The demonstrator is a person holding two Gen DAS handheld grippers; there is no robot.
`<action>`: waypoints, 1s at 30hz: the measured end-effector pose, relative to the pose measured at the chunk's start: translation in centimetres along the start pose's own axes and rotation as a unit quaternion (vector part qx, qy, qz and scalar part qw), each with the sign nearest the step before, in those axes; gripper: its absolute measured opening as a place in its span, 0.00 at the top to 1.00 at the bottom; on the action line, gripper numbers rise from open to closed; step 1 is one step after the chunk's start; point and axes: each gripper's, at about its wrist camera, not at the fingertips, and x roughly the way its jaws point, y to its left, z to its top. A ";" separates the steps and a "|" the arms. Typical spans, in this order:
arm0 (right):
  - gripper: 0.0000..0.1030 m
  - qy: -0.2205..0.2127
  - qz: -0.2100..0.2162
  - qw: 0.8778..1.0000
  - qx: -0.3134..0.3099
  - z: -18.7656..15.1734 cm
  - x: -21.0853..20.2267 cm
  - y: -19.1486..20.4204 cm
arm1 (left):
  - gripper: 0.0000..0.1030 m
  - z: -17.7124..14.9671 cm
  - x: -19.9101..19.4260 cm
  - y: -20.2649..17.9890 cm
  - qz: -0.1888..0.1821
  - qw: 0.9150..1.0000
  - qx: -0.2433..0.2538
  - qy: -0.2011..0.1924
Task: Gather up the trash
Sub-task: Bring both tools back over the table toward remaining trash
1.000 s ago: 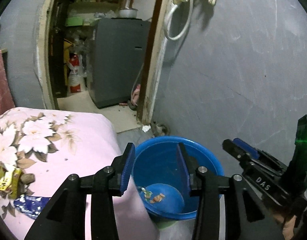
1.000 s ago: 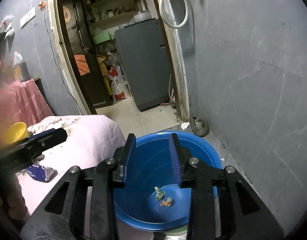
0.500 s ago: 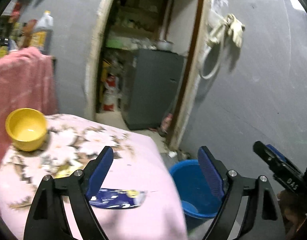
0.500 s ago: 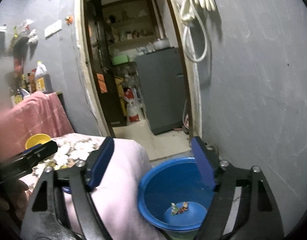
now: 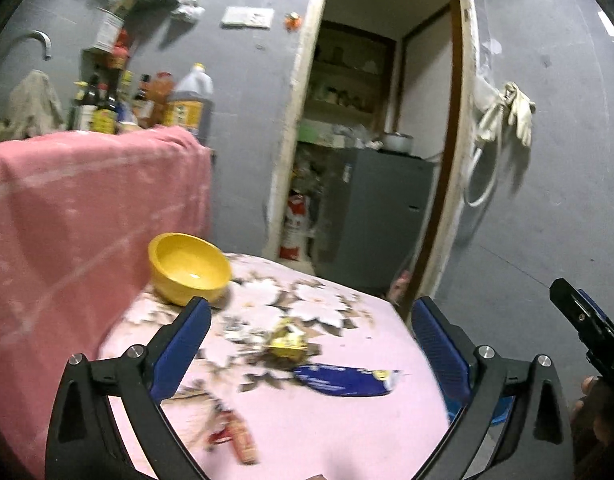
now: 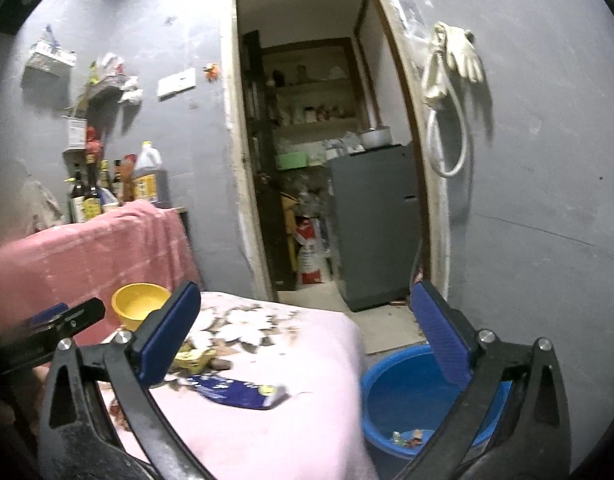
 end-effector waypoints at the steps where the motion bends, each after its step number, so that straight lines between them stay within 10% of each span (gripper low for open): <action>1: 0.00 -0.001 0.004 1.000 -0.001 -0.1 -0.1 0.5 | 0.05 -0.2 -0.6 0.4 0.007 1.000 0.003 -0.005; 30: 0.00 0.063 0.051 0.995 -0.065 -7.3 0.4 6.0 | 0.04 -7.8 -3.4 5.7 0.081 0.996 0.011 0.038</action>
